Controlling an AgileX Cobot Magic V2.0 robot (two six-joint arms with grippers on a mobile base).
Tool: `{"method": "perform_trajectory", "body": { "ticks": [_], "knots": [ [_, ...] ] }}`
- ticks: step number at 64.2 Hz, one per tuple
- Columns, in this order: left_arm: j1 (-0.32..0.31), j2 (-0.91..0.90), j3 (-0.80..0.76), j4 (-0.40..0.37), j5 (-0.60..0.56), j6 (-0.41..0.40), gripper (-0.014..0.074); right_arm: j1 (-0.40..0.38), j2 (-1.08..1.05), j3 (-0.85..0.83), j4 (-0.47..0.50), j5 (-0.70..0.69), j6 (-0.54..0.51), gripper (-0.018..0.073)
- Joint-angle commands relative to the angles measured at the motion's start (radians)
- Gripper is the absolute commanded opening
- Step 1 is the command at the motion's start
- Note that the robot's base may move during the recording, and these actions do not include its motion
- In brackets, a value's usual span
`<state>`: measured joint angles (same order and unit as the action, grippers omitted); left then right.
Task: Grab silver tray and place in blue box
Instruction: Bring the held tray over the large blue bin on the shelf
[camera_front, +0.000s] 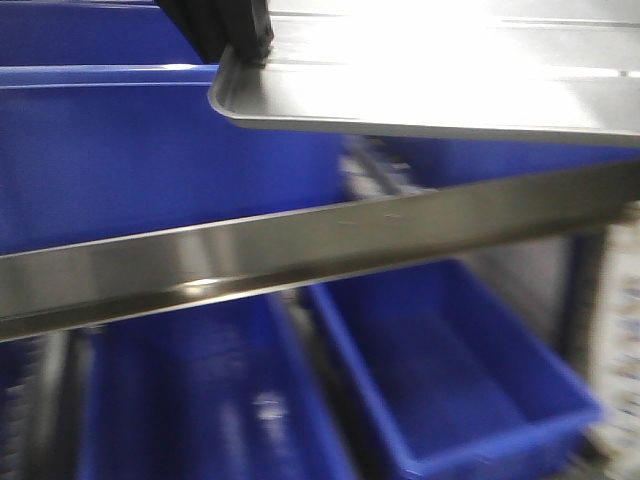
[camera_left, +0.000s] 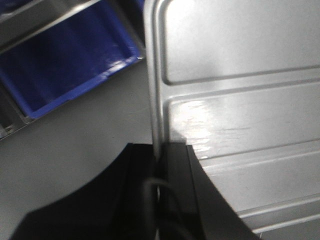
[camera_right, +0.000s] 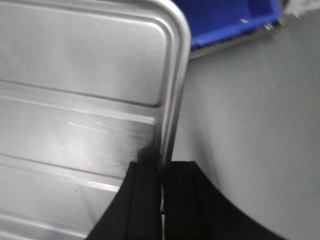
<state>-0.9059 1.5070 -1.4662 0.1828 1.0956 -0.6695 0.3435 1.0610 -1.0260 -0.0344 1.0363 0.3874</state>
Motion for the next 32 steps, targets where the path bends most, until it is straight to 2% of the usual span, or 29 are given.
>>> {"method": "perform_trajectory", "body": {
  "ticks": [1, 32],
  "knots": [
    [-0.006, -0.044, -0.023, 0.036, 0.018, 0.026, -0.0106, -0.004, -0.022, -0.026, -0.046, -0.042, -0.017, 0.0057],
    [-0.006, -0.044, -0.023, 0.036, 0.018, 0.026, -0.0105, -0.004, -0.022, -0.026, -0.046, -0.042, -0.017, 0.0057]
  ]
}}
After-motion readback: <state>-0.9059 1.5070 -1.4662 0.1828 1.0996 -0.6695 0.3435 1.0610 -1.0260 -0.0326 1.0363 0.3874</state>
